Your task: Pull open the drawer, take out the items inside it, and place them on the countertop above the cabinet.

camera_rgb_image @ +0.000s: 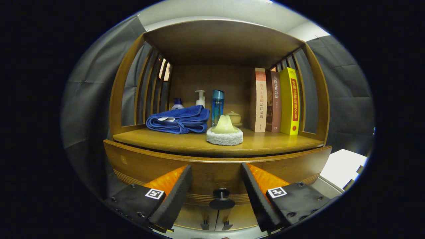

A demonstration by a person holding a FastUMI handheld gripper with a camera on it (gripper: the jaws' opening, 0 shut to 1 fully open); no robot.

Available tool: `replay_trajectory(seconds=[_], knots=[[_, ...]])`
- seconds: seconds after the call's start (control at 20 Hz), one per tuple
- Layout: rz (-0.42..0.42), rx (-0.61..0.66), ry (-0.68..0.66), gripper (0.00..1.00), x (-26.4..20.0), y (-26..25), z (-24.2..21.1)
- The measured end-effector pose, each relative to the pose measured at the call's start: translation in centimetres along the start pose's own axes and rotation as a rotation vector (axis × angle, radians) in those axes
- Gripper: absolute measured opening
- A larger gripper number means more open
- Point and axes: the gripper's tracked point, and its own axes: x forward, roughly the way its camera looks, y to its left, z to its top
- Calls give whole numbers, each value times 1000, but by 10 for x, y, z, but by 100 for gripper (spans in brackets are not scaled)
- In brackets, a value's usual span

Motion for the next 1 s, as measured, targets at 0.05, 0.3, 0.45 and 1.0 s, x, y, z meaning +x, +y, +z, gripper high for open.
replay_trajectory(seconds=[0.05,0.3,0.45,1.0], knots=[[0,0,1,98,3,0,-1],[-3,4,1,98,17,1,0],[-4,2,4,98,16,0,-4],[-34,43,-6,97,-51,-26,25]])
